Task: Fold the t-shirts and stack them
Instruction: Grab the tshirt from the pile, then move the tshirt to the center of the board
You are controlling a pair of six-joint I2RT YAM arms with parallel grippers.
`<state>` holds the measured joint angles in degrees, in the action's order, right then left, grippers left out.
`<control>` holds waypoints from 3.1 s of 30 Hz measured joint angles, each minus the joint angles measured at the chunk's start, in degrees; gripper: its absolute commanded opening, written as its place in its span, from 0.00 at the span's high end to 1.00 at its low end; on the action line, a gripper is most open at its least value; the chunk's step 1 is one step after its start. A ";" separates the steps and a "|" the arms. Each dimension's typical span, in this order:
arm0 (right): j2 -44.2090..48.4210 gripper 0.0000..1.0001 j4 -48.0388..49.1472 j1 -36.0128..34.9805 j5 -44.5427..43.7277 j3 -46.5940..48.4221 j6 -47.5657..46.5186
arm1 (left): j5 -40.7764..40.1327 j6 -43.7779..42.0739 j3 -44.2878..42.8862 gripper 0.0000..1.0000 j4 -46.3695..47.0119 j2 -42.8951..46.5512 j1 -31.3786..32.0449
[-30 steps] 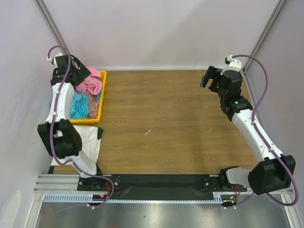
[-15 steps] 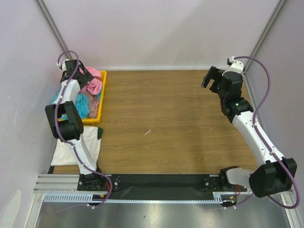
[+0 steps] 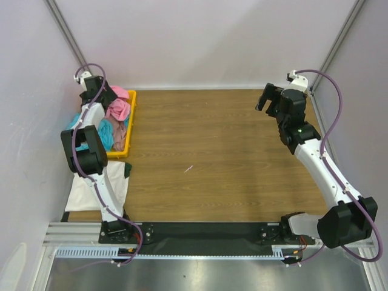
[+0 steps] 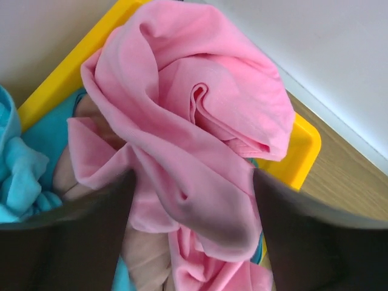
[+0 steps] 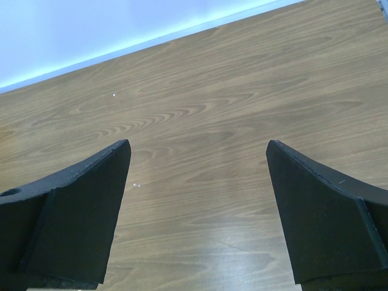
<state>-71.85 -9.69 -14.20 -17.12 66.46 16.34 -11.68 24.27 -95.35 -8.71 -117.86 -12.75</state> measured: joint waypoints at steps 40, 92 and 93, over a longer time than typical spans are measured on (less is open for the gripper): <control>3.28 0.00 -12.76 12.39 -0.11 6.34 7.74 | 23.37 -8.17 1.27 0.97 1.92 26.67 44.74; 2.10 1.00 -12.09 -7.61 11.54 -11.26 1.64 | 1.49 -1.66 19.37 0.27 -2.45 4.48 48.74; 2.10 1.00 -11.96 -7.61 11.58 -11.87 1.84 | 1.62 -1.44 19.37 0.28 -2.10 4.07 48.72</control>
<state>-69.76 -21.65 -21.80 -5.54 54.59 18.17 -10.07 22.83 -75.99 -10.81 -113.80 35.97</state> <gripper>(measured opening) 0.029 0.739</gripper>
